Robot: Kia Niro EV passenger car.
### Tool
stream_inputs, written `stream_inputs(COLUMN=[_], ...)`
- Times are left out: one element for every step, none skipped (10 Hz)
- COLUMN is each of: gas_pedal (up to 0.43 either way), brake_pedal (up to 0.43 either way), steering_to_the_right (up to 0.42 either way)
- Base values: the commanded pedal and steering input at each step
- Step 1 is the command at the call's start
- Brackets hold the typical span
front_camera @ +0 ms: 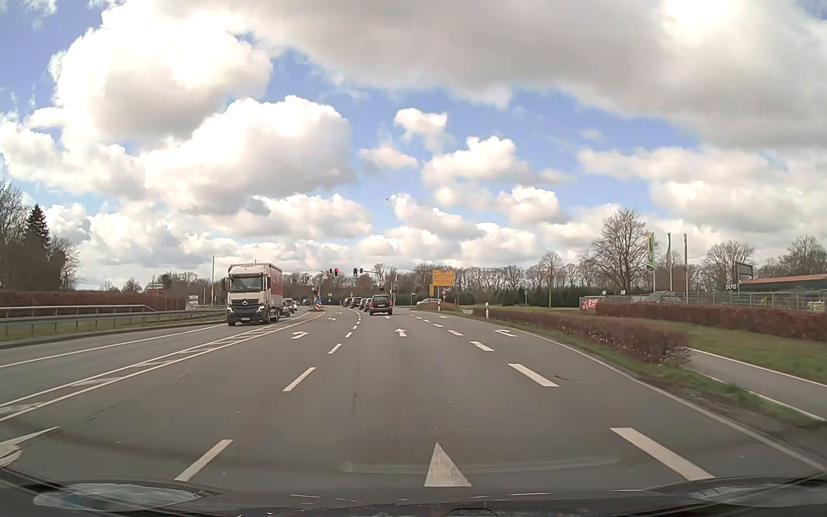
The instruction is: Follow the waypoints while adhering to traffic rules and regulations
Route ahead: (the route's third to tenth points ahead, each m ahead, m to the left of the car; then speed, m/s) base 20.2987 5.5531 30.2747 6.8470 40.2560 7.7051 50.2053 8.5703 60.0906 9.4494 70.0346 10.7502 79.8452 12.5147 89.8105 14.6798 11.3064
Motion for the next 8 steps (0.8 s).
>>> stream_inputs(gas_pedal=[0.189,0.228,0.240,0.248,0.268,0.268,0.268,0.268], brake_pedal=[0.000,0.000,0.000,0.000,0.000,0.000,0.000,0.000], steering_to_the_right=[-0.012,-0.012,-0.012,-0.012,-0.012,-0.012,-0.012,-0.012])
